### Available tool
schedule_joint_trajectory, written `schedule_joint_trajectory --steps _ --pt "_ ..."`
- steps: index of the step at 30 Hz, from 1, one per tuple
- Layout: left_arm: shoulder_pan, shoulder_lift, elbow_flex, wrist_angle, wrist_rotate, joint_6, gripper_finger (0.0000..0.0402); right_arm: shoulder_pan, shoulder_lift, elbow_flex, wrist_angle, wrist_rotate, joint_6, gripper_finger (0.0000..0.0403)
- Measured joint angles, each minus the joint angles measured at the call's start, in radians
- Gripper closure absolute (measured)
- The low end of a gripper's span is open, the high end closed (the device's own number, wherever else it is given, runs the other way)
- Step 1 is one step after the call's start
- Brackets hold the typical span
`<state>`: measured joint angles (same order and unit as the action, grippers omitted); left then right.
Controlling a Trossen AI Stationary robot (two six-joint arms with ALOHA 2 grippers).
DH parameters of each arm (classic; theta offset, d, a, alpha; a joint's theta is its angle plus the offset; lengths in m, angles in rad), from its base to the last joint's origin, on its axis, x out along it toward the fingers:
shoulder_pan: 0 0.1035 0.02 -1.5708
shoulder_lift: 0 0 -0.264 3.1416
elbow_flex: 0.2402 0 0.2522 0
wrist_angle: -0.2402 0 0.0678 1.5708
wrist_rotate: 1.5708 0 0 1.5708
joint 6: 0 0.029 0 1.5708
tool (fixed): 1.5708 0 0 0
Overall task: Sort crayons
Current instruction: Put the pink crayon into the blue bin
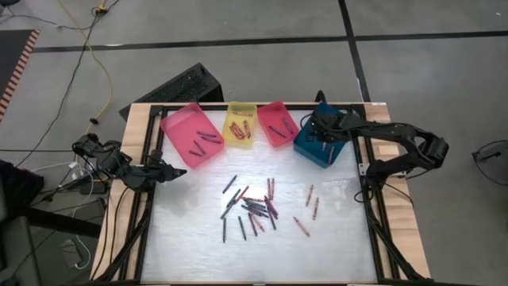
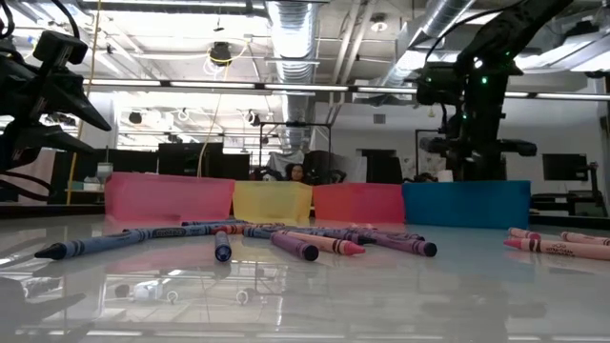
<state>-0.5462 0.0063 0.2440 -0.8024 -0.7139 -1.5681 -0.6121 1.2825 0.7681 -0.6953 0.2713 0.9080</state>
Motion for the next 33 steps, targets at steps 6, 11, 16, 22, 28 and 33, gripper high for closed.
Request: schedule_joint_trajectory --steps 6,11,16,22,28,33 --pt "0.000 0.000 0.000 0.006 0.000 0.000 0.0236 0.035 -0.055 0.079 -0.031 -0.256 -0.065 0.0316" --pt "0.000 0.000 0.000 0.005 0.000 0.000 0.0236 0.205 -0.105 0.104 -0.120 -0.357 0.082 0.0316" --pt "0.000 0.000 0.000 0.006 0.000 0.000 0.0236 0.511 -0.107 0.104 -0.220 -0.304 0.334 0.0316" --pt "0.000 0.000 0.000 0.007 0.000 0.000 0.0236 0.891 -0.048 0.104 -0.248 -0.174 0.772 0.0316" --pt "0.000 0.000 0.000 0.007 -0.005 0.000 0.0236 1.112 0.068 0.104 -0.240 -0.102 1.100 0.0316" --pt "0.000 0.000 0.000 0.007 -0.006 0.000 0.0236 1.169 0.180 0.104 -0.176 -0.102 1.194 0.0315"
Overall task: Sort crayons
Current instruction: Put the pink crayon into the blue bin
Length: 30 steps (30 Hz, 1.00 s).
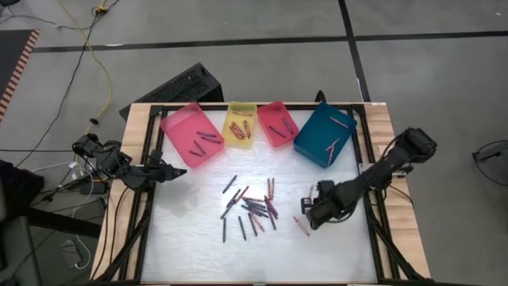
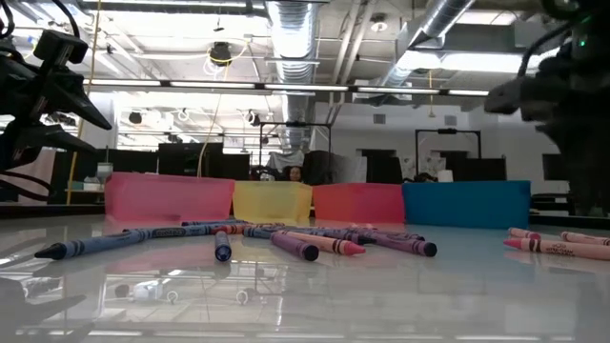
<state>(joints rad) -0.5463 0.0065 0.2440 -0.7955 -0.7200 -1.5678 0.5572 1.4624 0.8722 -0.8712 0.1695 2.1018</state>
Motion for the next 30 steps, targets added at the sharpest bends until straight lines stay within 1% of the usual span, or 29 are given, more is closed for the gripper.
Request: schedule_joint_trajectory --steps 6,9,14,18,23,30 --pt "0.000 0.000 0.000 0.000 0.000 0.000 0.0236 -0.012 0.085 0.000 0.085 -0.006 -0.004 0.0315" --pt "0.000 0.000 0.000 0.000 -0.001 -0.006 0.0236 -0.017 0.106 0.000 0.088 -0.008 -0.004 0.0314" --pt "0.000 0.000 0.000 0.001 0.000 -0.008 0.0236 -0.029 0.128 0.002 0.085 -0.040 -0.004 0.0318" --pt "0.000 0.000 0.000 0.000 0.000 -0.008 0.0236 -0.045 0.138 0.003 0.077 -0.058 -0.005 0.0340" --pt "0.000 0.000 0.000 0.000 0.001 -0.008 0.0236 -0.054 0.143 0.003 0.076 -0.066 -0.013 0.0393" --pt "0.000 0.000 0.000 0.000 0.001 -0.008 0.0236 -0.056 0.137 0.002 0.094 -0.074 -0.034 0.0399"
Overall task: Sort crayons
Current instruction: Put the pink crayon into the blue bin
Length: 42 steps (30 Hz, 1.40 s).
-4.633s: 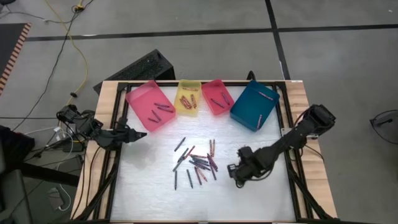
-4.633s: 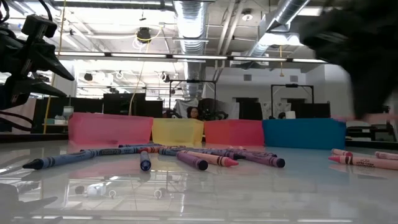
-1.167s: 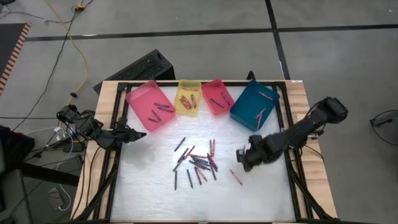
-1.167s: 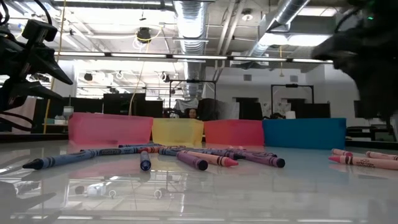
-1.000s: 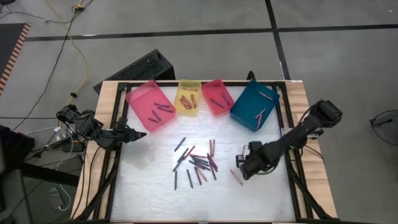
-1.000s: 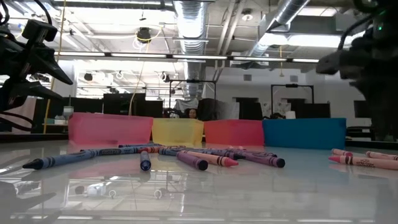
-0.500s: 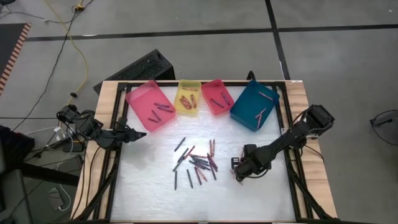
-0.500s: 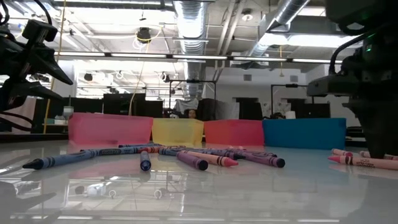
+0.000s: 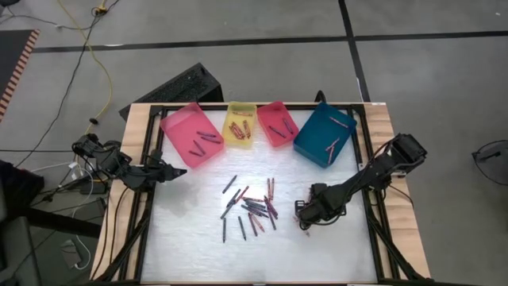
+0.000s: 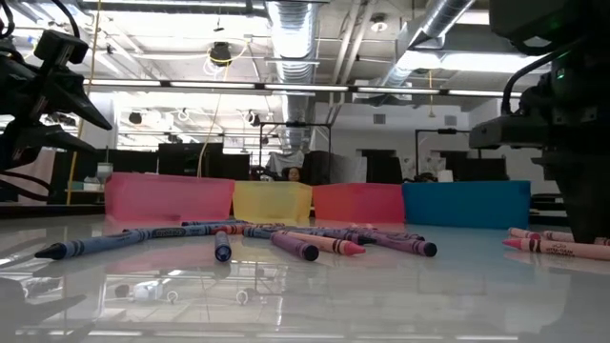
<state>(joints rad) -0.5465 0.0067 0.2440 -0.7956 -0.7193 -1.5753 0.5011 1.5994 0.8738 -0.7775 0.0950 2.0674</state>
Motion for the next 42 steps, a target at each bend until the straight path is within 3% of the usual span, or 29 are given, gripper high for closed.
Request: schedule_joint_trajectory --steps 8,18,28,42 --pt "0.000 0.000 0.000 0.000 0.000 0.000 0.0236 -0.001 -0.086 0.020 0.068 0.026 -0.082 0.0399" --pt "0.000 0.000 0.000 -0.001 -0.001 0.009 0.0236 -0.110 -0.227 0.141 0.048 0.246 -0.354 0.0399" --pt "0.000 0.000 0.000 -0.001 0.000 0.009 0.0236 -0.413 -0.293 0.169 -0.026 0.304 -0.659 0.0399" --pt "0.000 0.000 0.000 -0.001 0.005 0.008 0.0236 -0.850 -0.311 0.168 -0.319 0.304 -0.917 0.0399"
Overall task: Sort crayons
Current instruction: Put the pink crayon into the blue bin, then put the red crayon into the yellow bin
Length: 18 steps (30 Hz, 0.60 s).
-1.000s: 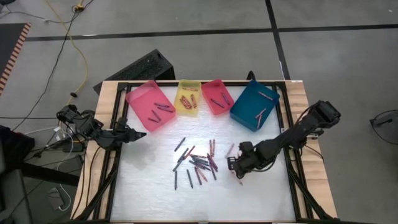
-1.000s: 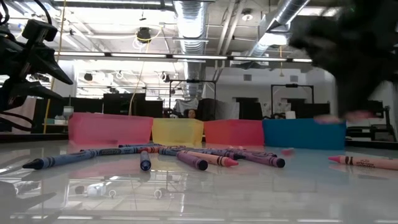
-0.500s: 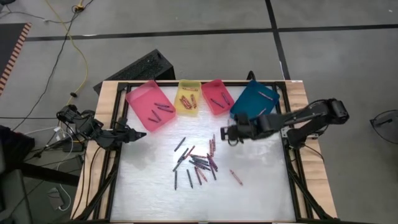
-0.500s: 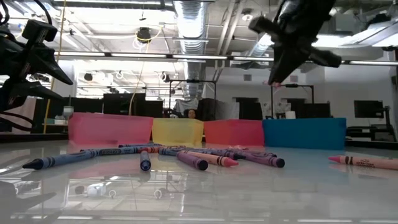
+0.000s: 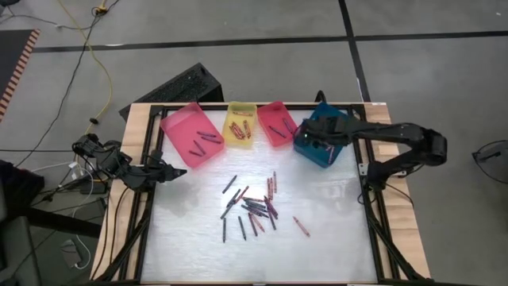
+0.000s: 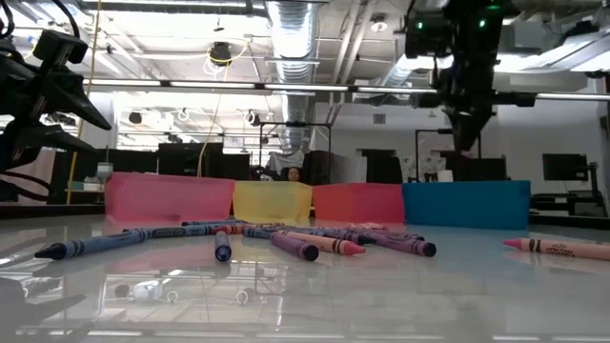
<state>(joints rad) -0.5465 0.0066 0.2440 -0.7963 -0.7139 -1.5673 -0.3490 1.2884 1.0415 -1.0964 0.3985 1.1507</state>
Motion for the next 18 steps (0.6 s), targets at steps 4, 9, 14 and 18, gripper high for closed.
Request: schedule_joint_trajectory --steps 4,9,14,18 --pt "0.000 0.000 0.000 0.000 0.000 0.000 0.0236 -0.089 0.008 -0.027 0.012 0.001 -0.078 0.0393" --pt "0.000 0.000 0.000 0.000 0.000 0.000 0.0236 -0.168 0.011 -0.081 0.064 -0.015 -0.081 0.0371" --pt "0.000 0.000 0.000 0.000 0.000 0.000 0.0236 -0.201 0.010 -0.125 0.136 -0.021 -0.086 0.0350" --pt "0.000 0.000 0.000 0.000 0.000 0.000 0.0236 -0.210 0.010 -0.151 0.167 -0.023 -0.077 0.0341"
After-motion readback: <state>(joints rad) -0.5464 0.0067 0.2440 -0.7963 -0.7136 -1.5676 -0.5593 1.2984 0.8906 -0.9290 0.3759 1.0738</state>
